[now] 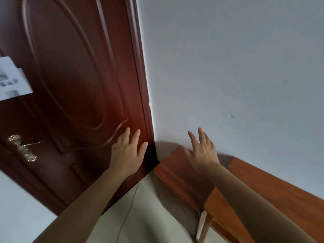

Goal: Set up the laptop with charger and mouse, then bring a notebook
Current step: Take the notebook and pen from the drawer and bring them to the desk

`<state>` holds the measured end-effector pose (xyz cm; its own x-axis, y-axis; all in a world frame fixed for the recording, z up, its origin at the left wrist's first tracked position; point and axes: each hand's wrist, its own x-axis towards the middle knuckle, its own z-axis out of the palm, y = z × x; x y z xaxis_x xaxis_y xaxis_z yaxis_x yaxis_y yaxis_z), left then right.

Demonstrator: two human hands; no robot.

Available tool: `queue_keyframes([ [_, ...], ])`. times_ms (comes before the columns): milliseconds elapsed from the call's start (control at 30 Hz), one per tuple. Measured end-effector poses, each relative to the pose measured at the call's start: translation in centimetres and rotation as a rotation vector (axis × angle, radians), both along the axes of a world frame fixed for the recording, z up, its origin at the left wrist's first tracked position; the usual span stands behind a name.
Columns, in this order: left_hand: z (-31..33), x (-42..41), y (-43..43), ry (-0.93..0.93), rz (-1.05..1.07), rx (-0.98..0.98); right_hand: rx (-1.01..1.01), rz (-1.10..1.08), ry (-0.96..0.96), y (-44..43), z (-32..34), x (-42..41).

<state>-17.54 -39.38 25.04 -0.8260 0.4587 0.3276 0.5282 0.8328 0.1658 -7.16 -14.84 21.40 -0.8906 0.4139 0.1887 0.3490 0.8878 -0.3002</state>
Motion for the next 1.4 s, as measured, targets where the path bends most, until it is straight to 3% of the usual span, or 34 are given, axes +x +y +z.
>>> queue_keyframes([
  [267,-4.9,-13.8,9.2,-0.281,-0.081,-0.125,-0.139,-0.230,-0.271,7.1,-4.9,-9.3],
  [400,-5.3,-20.3,11.8,-0.247,-0.161,-0.191,-0.237,-0.317,-0.385,8.7,-6.4,-12.3],
  [600,-8.0,-26.6,15.7,-0.350,-0.287,-0.194,-0.324,-0.490,-0.466,9.1,-8.7,-13.4],
  [933,-22.0,-30.2,19.3,-0.681,-0.647,-0.296,-0.670,-1.101,-0.225,1.0,-18.2,-12.3],
  [1100,-32.6,-30.8,15.7,-0.897,-0.537,-0.284,-0.870,-1.162,-0.279,-4.0,-27.9,-12.7],
  [1233,-41.5,-30.5,13.3,-0.974,-0.414,-0.237,-0.919,-1.241,-0.314,-4.6,-36.2,-11.7],
  [1300,-44.7,-30.0,12.8,-0.996,-0.294,-0.128,-0.956,-1.280,-0.245,-4.5,-40.0,-11.4],
  [1400,-49.6,-28.9,12.4,-0.863,-0.138,0.116,-1.039,-1.368,-0.076,-4.5,-46.5,-11.1],
])
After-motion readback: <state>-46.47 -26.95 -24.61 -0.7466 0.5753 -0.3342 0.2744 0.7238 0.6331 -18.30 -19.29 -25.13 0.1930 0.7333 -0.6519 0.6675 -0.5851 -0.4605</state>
